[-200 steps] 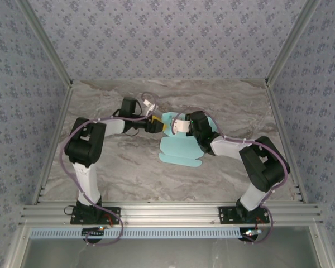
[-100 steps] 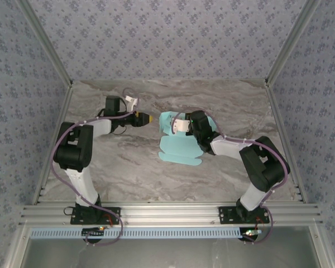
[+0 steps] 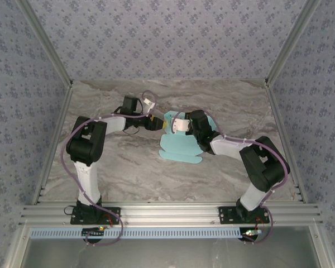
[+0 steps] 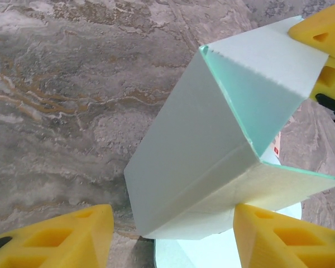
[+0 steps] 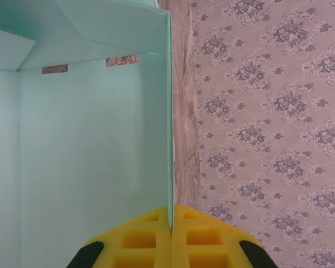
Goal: Fold the paper box
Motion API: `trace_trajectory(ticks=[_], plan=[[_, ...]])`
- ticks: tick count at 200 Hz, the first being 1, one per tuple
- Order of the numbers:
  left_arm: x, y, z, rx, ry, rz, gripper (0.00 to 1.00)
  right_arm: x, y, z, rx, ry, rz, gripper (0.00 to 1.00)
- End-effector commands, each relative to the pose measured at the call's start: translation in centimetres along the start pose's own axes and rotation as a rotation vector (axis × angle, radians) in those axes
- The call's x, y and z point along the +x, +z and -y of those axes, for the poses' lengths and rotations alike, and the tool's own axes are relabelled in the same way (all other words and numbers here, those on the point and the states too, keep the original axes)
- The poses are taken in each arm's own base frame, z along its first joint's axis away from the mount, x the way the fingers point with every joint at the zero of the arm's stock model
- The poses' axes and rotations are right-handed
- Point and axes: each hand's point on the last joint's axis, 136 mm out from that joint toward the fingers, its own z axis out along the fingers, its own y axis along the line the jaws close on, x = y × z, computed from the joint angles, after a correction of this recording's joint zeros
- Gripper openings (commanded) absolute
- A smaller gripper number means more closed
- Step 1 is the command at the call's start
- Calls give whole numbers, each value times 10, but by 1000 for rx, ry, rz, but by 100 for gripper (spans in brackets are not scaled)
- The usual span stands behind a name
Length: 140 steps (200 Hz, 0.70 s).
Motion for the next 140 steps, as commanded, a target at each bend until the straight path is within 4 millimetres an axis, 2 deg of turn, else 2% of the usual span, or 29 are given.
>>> trace_trajectory(ticks=[1,63,140], plan=[[-6,8,10,68,48,-2,59,-7,3,3,3,-6,6,0],[-9,14,23,136,85,19,59,-9,2,1,-20,-4,15,0],[-11,19,23,136,107,31,59,-11,4,-6,-63,-14,29,0]])
